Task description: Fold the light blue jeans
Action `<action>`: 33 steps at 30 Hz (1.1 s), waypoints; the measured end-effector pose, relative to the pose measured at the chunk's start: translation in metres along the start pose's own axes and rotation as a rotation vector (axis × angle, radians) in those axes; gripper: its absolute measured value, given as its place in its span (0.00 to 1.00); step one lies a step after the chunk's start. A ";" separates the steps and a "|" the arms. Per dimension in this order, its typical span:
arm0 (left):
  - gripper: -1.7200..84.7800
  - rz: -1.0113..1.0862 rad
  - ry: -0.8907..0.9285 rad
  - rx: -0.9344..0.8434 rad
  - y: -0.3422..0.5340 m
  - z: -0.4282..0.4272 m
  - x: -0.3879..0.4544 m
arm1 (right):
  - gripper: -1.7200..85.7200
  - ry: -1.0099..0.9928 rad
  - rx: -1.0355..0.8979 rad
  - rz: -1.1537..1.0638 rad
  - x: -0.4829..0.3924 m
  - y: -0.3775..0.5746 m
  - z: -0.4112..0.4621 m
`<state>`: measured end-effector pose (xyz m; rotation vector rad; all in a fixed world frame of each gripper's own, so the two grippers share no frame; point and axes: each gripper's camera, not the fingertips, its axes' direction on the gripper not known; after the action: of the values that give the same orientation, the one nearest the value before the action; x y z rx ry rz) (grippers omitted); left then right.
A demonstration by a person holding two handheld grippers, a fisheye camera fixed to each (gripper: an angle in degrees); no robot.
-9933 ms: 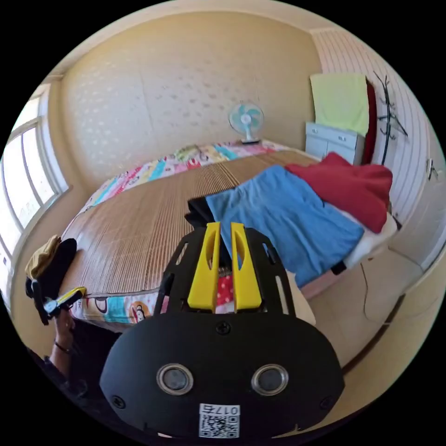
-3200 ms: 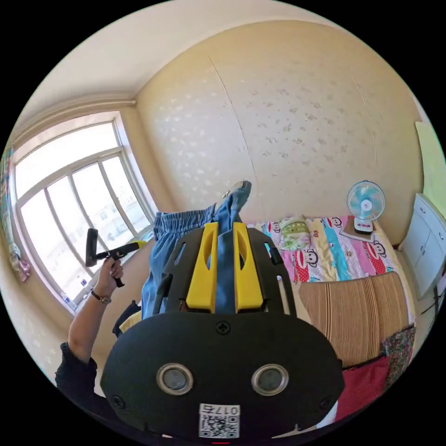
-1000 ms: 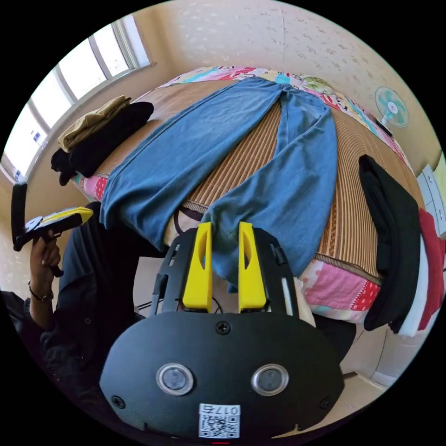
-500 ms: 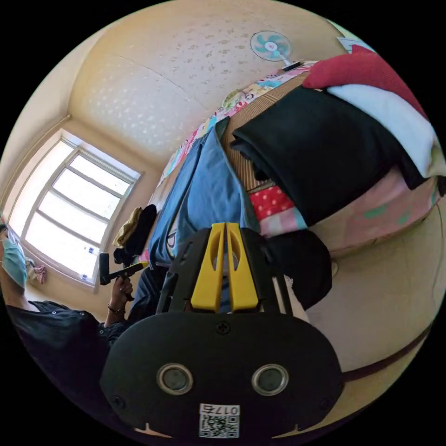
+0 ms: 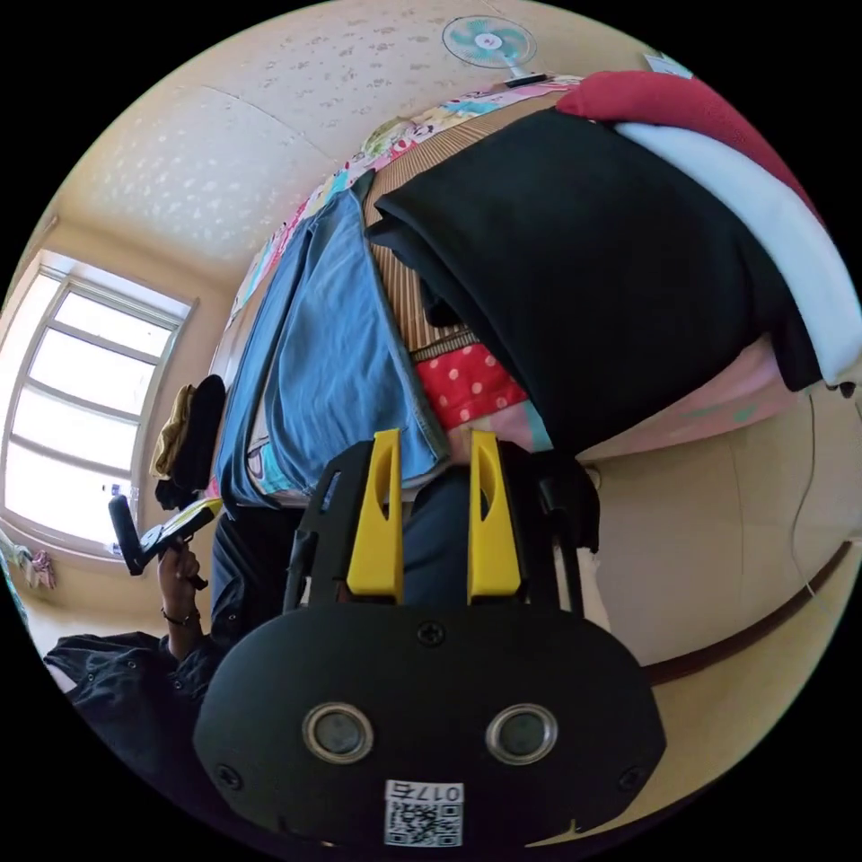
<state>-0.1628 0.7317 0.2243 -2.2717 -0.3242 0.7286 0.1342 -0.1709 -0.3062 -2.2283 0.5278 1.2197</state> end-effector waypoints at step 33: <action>0.01 0.021 0.001 0.012 -0.033 0.031 0.015 | 0.05 -0.333 -0.209 -0.516 -0.135 -0.010 0.050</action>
<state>-0.1699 0.7789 0.2236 -2.2670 -0.2949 0.7385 0.0382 -0.1212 -0.2105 -2.0713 -0.3017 1.3571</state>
